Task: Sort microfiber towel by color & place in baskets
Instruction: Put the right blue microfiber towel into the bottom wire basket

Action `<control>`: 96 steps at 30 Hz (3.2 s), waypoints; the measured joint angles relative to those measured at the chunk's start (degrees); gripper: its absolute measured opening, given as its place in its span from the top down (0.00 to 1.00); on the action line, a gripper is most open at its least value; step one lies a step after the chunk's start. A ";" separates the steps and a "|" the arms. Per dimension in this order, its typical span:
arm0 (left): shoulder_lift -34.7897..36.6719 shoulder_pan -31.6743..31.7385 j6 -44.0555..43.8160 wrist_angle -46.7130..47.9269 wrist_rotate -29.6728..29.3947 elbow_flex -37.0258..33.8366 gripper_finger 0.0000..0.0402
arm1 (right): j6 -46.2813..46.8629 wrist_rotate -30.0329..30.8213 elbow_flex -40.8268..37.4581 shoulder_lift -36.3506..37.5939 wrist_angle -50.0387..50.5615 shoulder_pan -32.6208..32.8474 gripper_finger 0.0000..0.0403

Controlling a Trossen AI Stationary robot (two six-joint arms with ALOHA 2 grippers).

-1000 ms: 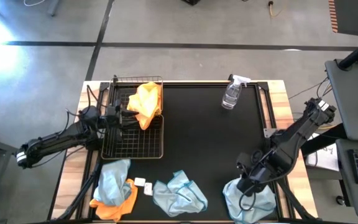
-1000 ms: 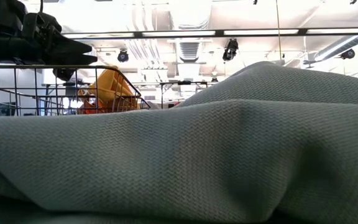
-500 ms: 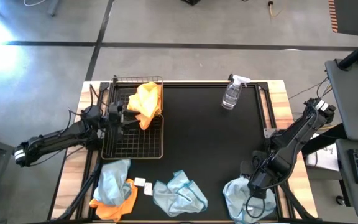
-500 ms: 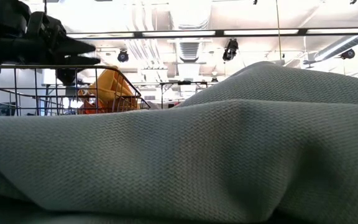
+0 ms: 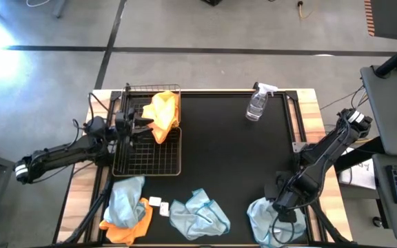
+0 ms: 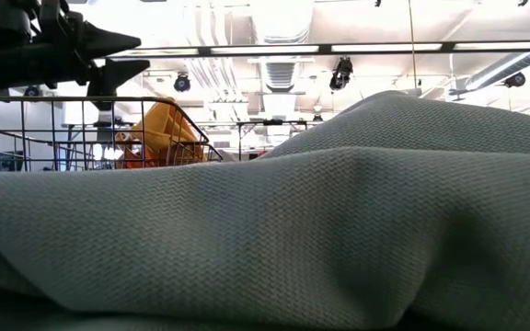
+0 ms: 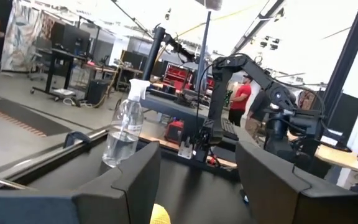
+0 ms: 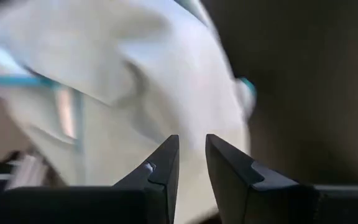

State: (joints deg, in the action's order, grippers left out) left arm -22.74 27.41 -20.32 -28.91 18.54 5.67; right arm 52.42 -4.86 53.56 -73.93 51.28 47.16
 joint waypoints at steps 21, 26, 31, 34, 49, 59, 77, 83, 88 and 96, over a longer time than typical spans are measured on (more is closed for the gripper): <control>-2.84 -0.10 -1.25 0.15 0.03 0.00 0.52 | 0.39 3.40 -0.39 -2.79 -9.92 -0.07 0.81; -2.85 -0.10 -1.25 0.11 0.03 0.00 0.52 | 0.48 3.43 -0.41 -5.96 -11.03 -0.07 0.81; -2.85 -0.08 -1.25 0.00 0.03 0.00 0.52 | 0.63 3.42 -0.41 -10.05 -13.01 -0.12 0.81; -2.85 -0.08 -1.25 -0.02 0.03 0.00 0.52 | 2.63 3.23 -0.41 -12.68 -12.78 -0.30 0.81; -2.85 -0.03 -1.25 -0.22 0.03 0.00 0.52 | 1.50 0.95 -0.32 -17.49 -12.82 -0.70 0.56; -2.85 -0.06 -1.25 -0.22 0.03 -0.01 0.52 | 1.01 2.89 -0.32 -17.57 -13.29 -0.66 0.70; -2.85 -0.10 -1.22 -0.22 0.03 0.00 0.52 | -1.33 3.72 3.49 -17.06 -12.44 -0.70 0.97; -2.85 -0.08 -1.22 -0.24 0.03 0.00 0.52 | -6.95 4.38 8.99 -16.37 -11.69 -0.70 0.97; -2.85 -0.08 -1.22 -0.22 0.03 -0.02 0.52 | -12.97 9.27 14.23 -16.33 -10.01 -0.70 0.97; -2.85 -0.08 -1.22 -0.22 0.03 -0.02 0.52 | -25.42 21.48 22.03 -16.21 -9.45 -0.70 0.97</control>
State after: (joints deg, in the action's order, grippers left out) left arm -25.58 27.33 -21.54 -29.12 18.57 5.65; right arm 27.01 16.62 75.59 -90.14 41.82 46.46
